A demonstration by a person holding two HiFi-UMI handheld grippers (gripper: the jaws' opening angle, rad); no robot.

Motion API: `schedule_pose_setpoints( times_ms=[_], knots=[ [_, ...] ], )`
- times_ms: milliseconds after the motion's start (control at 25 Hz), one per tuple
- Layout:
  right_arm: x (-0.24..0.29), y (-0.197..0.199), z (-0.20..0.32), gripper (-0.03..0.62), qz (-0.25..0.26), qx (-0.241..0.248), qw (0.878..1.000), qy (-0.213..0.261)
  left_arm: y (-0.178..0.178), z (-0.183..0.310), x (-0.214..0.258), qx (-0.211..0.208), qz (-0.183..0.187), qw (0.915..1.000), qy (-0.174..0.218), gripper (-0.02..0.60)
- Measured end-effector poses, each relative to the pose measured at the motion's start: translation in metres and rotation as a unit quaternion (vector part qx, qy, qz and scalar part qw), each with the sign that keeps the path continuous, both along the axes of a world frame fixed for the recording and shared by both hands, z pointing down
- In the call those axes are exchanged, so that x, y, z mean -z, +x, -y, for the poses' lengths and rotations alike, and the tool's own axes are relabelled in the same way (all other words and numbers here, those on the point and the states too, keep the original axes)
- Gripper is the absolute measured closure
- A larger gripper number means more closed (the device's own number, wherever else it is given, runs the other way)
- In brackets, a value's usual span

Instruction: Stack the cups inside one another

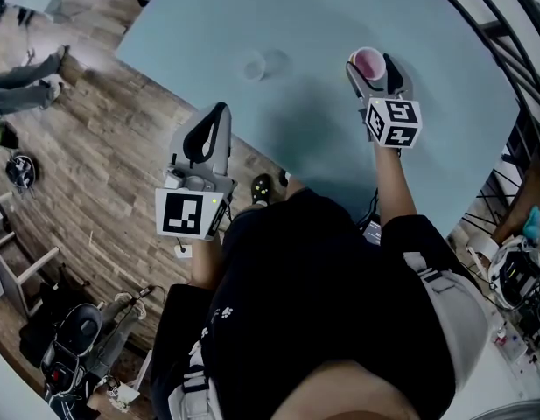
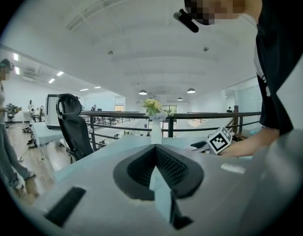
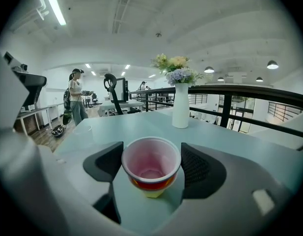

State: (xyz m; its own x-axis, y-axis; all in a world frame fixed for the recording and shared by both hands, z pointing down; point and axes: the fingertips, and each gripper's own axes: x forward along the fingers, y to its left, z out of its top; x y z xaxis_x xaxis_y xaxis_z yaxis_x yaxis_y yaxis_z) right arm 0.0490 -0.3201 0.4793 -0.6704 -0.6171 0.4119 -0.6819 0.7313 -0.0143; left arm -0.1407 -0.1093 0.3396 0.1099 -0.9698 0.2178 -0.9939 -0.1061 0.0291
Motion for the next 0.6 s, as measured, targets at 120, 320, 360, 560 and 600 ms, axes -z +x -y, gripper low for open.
schedule_pose_setpoints(
  times_ms=[120, 320, 360, 560, 600],
  knots=[
    [-0.007, 0.001, 0.0, 0.229, -0.007, -0.001, 1.0, -0.004, -0.001, 0.0, -0.002, 0.004, -0.001, 1.0, -0.003, 0.589],
    [-0.009, 0.002, 0.001, 0.227, -0.011, -0.002, 1.0, -0.006, -0.002, -0.002, -0.003, 0.009, -0.001, 0.9999, -0.009, 0.589],
    [-0.01, 0.002, 0.001, 0.227, -0.012, -0.003, 1.0, -0.008, -0.002, -0.002, -0.003, 0.009, -0.001, 0.9999, -0.01, 0.589],
    [-0.016, 0.001, 0.002, 0.227, -0.014, -0.002, 1.0, -0.015, -0.002, -0.001, -0.004, 0.007, 0.001, 0.9999, -0.012, 0.589],
    [-0.017, 0.0, 0.002, 0.226, -0.015, -0.001, 1.0, -0.017, -0.002, -0.001, -0.005, 0.008, 0.001, 0.9999, -0.013, 0.589]
  ],
)
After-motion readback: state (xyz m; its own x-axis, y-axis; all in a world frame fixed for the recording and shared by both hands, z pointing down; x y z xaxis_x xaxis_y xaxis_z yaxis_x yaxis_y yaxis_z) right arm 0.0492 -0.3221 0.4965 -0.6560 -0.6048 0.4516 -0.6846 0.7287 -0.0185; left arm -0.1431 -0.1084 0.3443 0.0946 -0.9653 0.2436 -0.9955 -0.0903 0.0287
